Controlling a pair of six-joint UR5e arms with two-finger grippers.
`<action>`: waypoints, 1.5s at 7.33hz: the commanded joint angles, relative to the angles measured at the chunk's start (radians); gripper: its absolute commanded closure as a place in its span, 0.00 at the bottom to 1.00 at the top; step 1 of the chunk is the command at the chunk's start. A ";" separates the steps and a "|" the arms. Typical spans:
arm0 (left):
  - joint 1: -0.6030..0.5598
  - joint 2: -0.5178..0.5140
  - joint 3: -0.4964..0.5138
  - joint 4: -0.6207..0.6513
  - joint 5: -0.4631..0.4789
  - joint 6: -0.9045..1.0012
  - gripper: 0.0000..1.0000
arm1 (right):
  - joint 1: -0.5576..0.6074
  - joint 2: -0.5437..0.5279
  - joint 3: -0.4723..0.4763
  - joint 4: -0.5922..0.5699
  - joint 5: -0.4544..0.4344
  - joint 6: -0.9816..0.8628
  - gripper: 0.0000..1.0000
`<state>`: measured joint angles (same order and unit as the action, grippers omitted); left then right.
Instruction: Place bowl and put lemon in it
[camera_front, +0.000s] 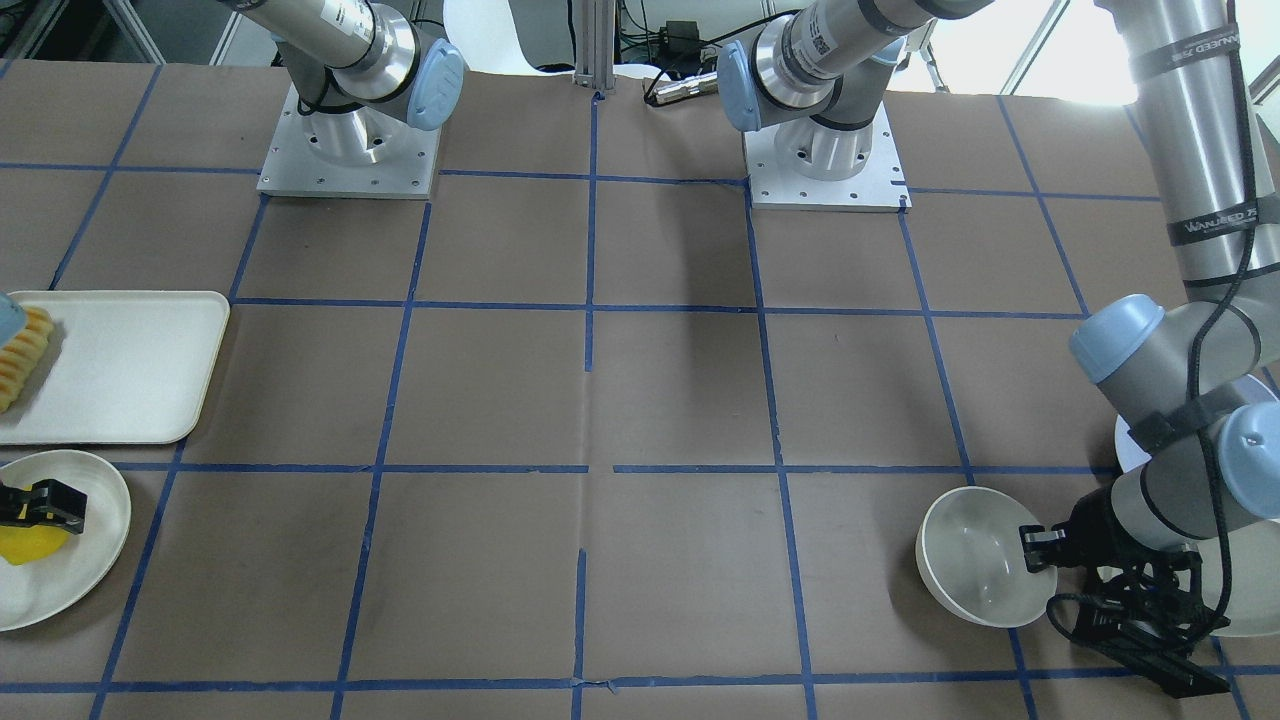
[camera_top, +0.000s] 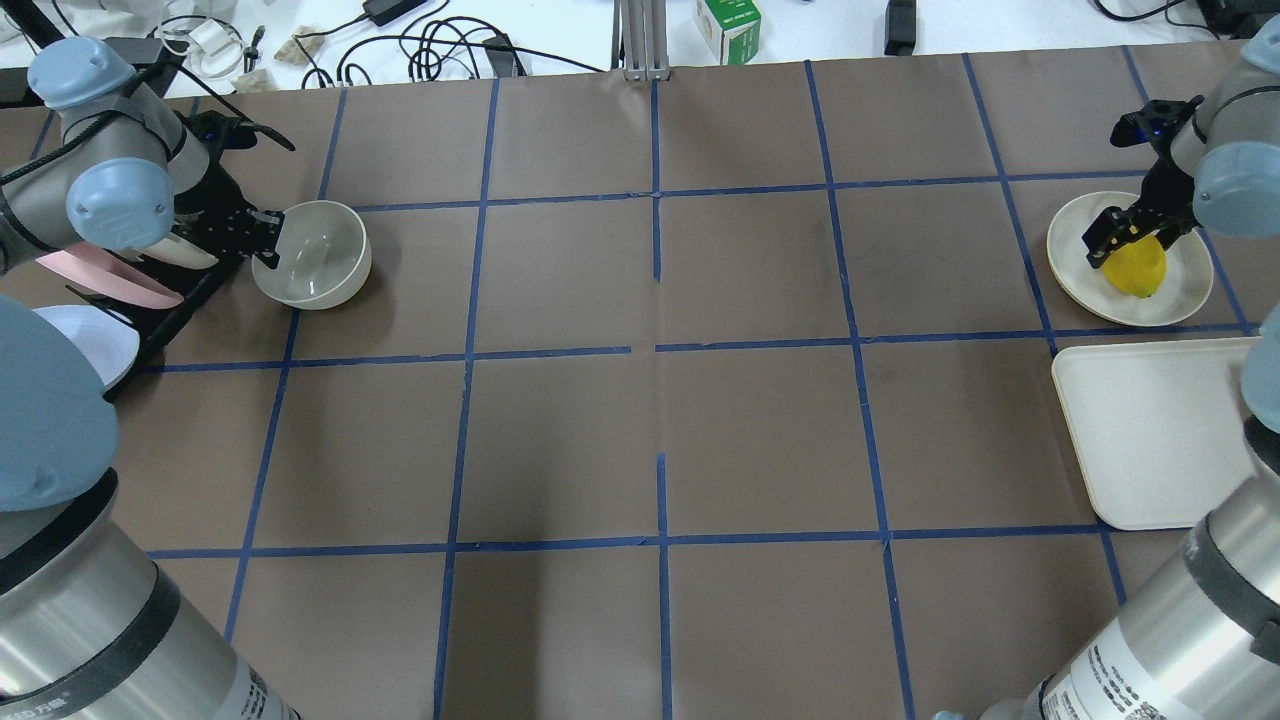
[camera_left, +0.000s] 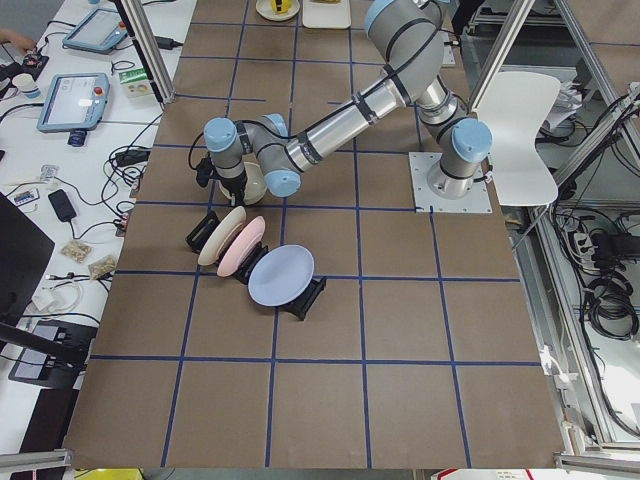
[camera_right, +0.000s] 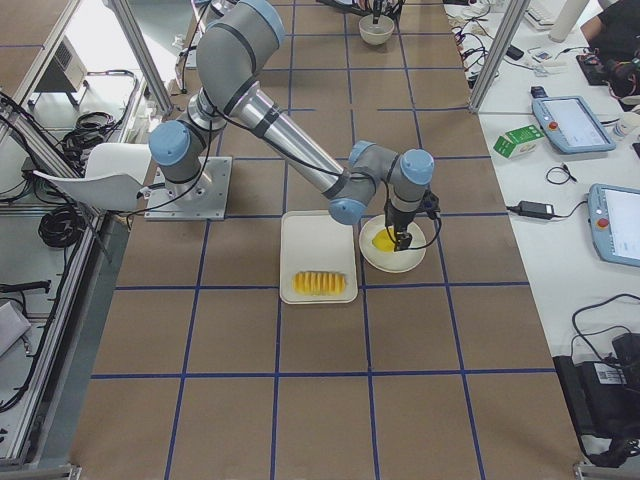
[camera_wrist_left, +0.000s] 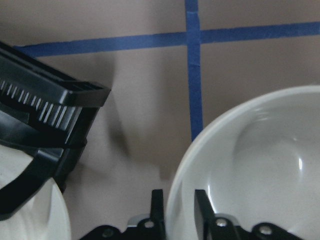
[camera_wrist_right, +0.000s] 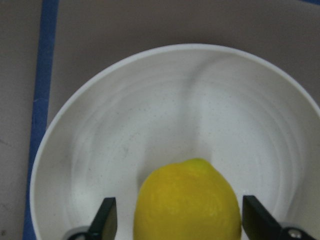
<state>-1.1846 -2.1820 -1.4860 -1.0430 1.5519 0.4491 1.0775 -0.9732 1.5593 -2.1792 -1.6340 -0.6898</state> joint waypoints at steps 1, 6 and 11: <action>-0.004 0.016 0.045 -0.047 -0.003 -0.012 1.00 | -0.001 0.004 0.001 -0.001 -0.003 -0.005 0.57; -0.246 0.086 0.017 -0.132 -0.163 -0.309 1.00 | 0.015 -0.108 -0.013 0.105 0.002 0.028 0.69; -0.504 0.117 -0.124 0.045 -0.156 -0.692 1.00 | 0.194 -0.258 -0.013 0.252 0.003 0.275 0.69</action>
<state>-1.6354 -2.0671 -1.5707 -1.0784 1.3930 -0.1609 1.2214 -1.2020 1.5460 -1.9633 -1.6307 -0.4833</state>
